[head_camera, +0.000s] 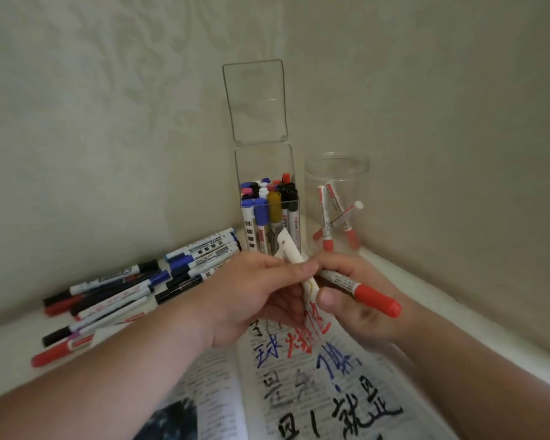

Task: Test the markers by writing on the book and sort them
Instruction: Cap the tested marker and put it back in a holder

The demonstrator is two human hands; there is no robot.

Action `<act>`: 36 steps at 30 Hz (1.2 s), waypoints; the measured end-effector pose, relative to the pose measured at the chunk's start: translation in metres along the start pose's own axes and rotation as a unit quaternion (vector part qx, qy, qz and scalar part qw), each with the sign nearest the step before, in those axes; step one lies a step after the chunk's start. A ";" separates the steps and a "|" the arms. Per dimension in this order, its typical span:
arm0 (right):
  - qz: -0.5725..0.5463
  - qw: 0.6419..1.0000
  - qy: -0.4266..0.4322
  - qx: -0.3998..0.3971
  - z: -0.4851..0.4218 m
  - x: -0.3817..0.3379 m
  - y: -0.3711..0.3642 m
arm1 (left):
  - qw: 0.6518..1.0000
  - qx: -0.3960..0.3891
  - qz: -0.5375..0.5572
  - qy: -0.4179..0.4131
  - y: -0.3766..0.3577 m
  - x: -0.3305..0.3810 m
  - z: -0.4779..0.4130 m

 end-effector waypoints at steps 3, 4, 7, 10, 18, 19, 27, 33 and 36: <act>-0.034 0.999 -0.011 0.007 0.002 0.001 0.003 | 1.000 0.003 0.023 -0.005 0.001 -0.004 -0.001; -0.031 0.999 -0.019 0.020 0.002 0.002 0.004 | 0.999 0.005 0.032 -0.007 0.001 -0.006 -0.001; -0.010 0.997 -0.045 0.056 0.003 0.004 0.009 | 0.998 0.002 0.054 -0.012 0.002 -0.008 -0.001; -0.017 0.997 -0.061 0.045 0.004 0.004 0.009 | 0.999 -0.006 0.049 -0.017 0.001 -0.008 0.001; -0.041 0.995 -0.090 0.008 0.002 0.006 -0.007 | 0.999 0.018 0.002 -0.030 -0.003 0.002 0.004; -0.039 0.995 -0.086 0.014 0.001 0.005 -0.007 | 0.999 0.017 -0.003 -0.035 -0.003 0.005 0.004; -0.031 0.995 -0.085 0.046 0.002 0.007 0.003 | 0.999 0.038 0.003 -0.037 0.008 0.003 0.000; -0.016 0.983 -0.106 0.150 0.006 0.001 0.018 | 0.998 0.050 0.032 0.018 0.018 -0.008 0.004; 0.069 0.956 -0.035 0.283 0.009 -0.010 0.038 | 0.997 0.054 0.002 0.060 0.035 -0.004 0.013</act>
Point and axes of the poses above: each hand's wrist, its own z-axis away from the middle knuckle, its own y-axis out of the back of the hand, x = y × z, the point moved 4 cm from there along -z, towards the middle knuckle, and after that the axes turned 10 degrees about -y, right-handed, at the moved point
